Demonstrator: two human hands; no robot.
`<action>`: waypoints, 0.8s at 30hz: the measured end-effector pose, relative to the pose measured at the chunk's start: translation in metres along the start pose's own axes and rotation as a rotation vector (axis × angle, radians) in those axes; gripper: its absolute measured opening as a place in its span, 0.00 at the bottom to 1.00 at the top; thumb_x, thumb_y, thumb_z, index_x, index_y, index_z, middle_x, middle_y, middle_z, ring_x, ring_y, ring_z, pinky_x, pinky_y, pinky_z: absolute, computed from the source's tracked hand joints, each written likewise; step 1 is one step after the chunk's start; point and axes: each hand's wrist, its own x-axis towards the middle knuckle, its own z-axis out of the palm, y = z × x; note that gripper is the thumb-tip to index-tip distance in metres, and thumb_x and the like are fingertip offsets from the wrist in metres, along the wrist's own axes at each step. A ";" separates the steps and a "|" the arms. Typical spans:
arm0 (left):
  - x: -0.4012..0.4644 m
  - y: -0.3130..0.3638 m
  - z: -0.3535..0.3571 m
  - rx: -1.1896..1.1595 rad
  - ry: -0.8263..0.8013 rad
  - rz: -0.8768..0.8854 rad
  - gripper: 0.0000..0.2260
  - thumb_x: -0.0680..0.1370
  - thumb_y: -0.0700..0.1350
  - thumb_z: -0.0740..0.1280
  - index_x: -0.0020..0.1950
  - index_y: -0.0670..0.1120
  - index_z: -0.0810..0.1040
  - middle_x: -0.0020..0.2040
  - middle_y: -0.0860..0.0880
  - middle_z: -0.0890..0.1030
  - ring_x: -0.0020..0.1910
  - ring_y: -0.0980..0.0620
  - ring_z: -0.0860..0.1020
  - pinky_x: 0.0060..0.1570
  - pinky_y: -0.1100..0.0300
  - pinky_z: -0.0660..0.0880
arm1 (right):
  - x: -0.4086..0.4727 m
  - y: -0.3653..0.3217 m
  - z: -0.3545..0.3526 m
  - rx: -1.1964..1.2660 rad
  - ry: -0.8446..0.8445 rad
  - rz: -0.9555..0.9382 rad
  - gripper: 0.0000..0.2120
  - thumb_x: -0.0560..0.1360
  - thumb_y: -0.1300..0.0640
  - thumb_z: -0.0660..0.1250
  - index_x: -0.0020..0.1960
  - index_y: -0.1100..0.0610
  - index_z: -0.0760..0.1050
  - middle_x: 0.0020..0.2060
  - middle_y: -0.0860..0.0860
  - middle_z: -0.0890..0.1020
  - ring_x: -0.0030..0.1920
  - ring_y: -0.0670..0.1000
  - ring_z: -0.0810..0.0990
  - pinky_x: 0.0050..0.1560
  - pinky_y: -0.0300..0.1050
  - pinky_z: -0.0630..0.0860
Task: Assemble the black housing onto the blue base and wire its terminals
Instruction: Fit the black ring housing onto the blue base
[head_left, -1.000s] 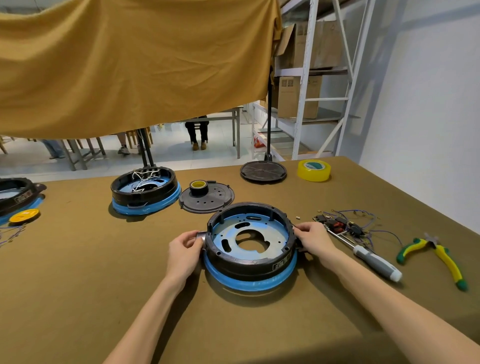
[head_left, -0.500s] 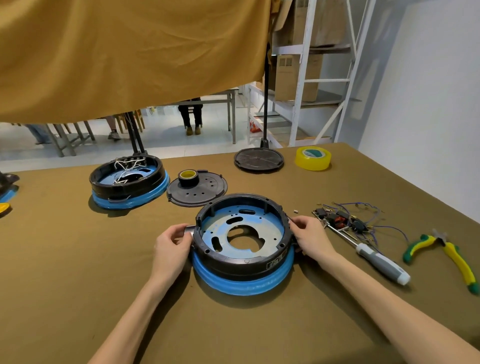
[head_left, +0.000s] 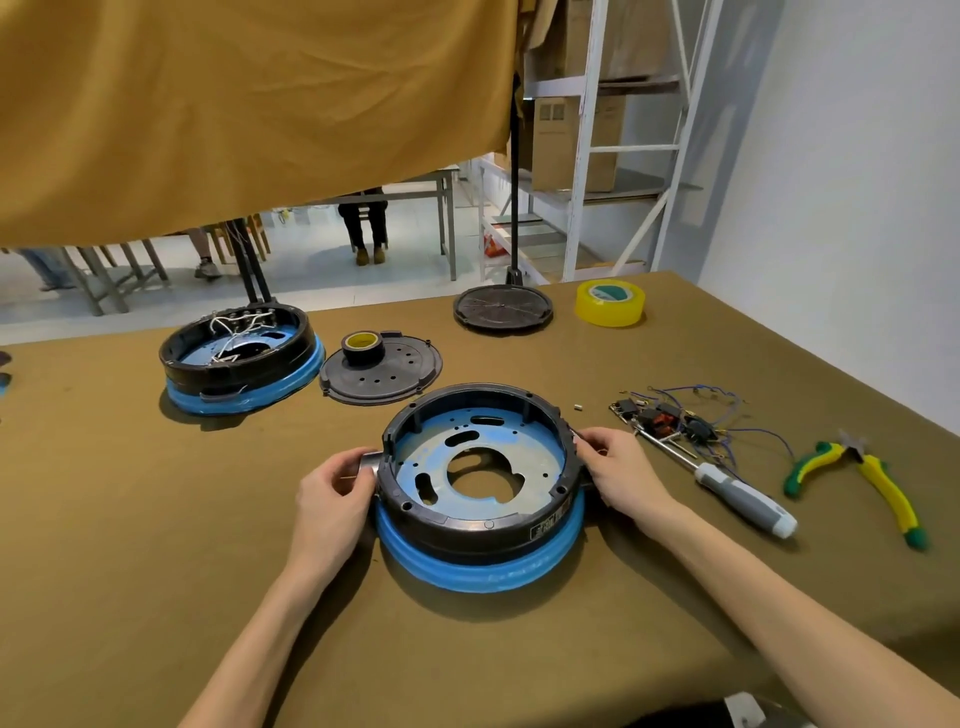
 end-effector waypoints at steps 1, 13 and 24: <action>0.000 0.001 0.000 -0.001 0.001 -0.006 0.13 0.83 0.43 0.67 0.67 0.46 0.81 0.56 0.52 0.84 0.56 0.57 0.80 0.53 0.61 0.78 | 0.000 -0.001 -0.001 0.006 -0.002 0.005 0.11 0.85 0.55 0.62 0.54 0.56 0.82 0.38 0.47 0.82 0.27 0.36 0.75 0.28 0.30 0.69; 0.004 0.011 0.011 -0.084 -0.139 -0.107 0.14 0.80 0.39 0.70 0.64 0.51 0.79 0.46 0.44 0.82 0.46 0.50 0.83 0.38 0.64 0.79 | 0.030 -0.011 -0.020 0.142 0.026 0.246 0.09 0.84 0.57 0.65 0.57 0.58 0.83 0.44 0.53 0.85 0.43 0.50 0.84 0.31 0.40 0.81; 0.017 0.012 0.024 0.063 -0.224 0.008 0.13 0.87 0.49 0.58 0.57 0.52 0.83 0.45 0.53 0.86 0.47 0.56 0.83 0.47 0.57 0.79 | 0.043 -0.013 -0.023 -0.027 -0.136 0.140 0.14 0.86 0.56 0.61 0.68 0.58 0.78 0.35 0.56 0.81 0.28 0.52 0.71 0.22 0.42 0.66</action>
